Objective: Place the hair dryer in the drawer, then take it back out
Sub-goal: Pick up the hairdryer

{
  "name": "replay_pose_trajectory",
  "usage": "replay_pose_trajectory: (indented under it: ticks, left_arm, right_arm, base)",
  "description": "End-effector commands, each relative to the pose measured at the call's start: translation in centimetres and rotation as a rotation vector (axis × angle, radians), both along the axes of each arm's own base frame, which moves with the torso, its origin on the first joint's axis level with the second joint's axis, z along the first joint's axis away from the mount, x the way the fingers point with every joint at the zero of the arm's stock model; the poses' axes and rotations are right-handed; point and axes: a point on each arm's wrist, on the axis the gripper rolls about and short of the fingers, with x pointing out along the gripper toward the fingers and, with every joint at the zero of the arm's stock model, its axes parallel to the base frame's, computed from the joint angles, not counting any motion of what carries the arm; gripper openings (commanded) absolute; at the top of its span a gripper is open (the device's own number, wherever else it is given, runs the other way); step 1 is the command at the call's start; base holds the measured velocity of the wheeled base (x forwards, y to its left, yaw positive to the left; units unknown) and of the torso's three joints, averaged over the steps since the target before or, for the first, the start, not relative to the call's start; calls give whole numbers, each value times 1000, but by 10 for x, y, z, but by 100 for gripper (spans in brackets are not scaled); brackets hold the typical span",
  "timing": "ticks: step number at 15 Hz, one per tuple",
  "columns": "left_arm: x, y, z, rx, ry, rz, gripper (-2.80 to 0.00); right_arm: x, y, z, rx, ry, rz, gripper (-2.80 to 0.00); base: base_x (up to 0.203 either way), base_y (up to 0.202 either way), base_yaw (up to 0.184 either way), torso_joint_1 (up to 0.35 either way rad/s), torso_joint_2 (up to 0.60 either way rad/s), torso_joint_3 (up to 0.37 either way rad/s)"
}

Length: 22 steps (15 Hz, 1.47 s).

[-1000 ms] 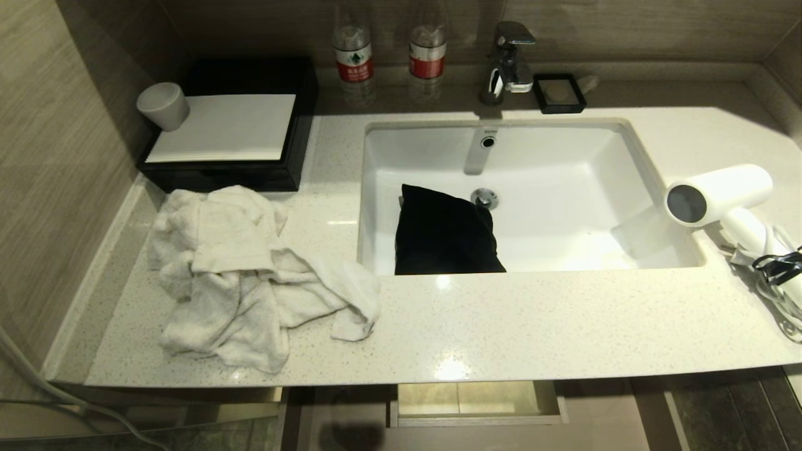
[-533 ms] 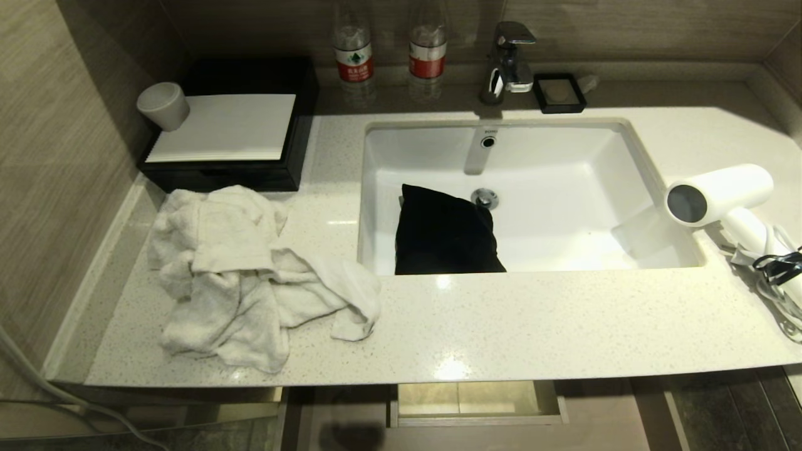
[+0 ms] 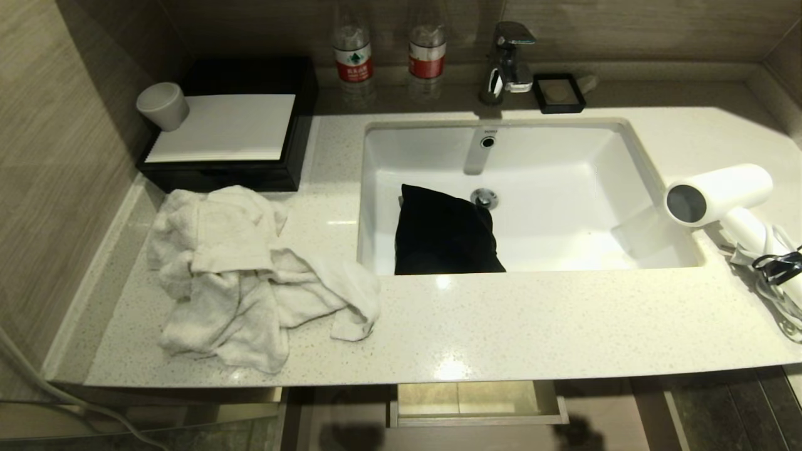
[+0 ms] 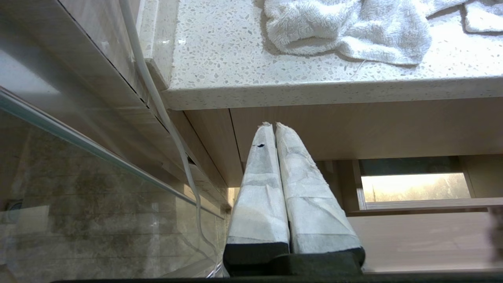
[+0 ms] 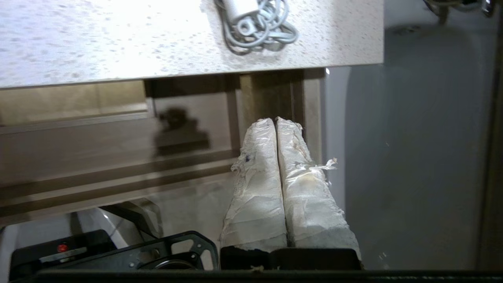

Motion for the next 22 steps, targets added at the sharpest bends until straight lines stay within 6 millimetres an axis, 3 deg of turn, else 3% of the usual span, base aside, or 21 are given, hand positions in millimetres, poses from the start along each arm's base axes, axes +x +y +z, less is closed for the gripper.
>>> replay_pose_trajectory:
  ticks: [1,2,7,14,16,22]
  left_arm:
    - [0,0,0,0,0,0,-280]
    - [0,0,0,0,1,0,-280]
    - [0,0,0,0,1,0,-280]
    - [0,0,0,0,1,0,-280]
    - [0,0,0,0,1,0,-280]
    - [0,0,0,0,1,0,-280]
  right_arm:
    - [41,-2,5,-26,118,-65,-280]
    - [48,-2,8,-18,114,-67,-280]
    - [118,-9,18,34,110,-102,-280]
    - [207,-35,1,161,77,-1,-280]
    - [216,-39,0,191,54,57,-280]
    - [216,-49,-1,187,79,168,-280]
  base:
    - [0,0,0,0,0,0]
    - [0,0,0,0,0,0]
    - [0,0,0,0,0,0]
    - [0,0,0,0,0,0]
    - [0,0,0,0,0,0]
    - [0,0,0,0,0,0]
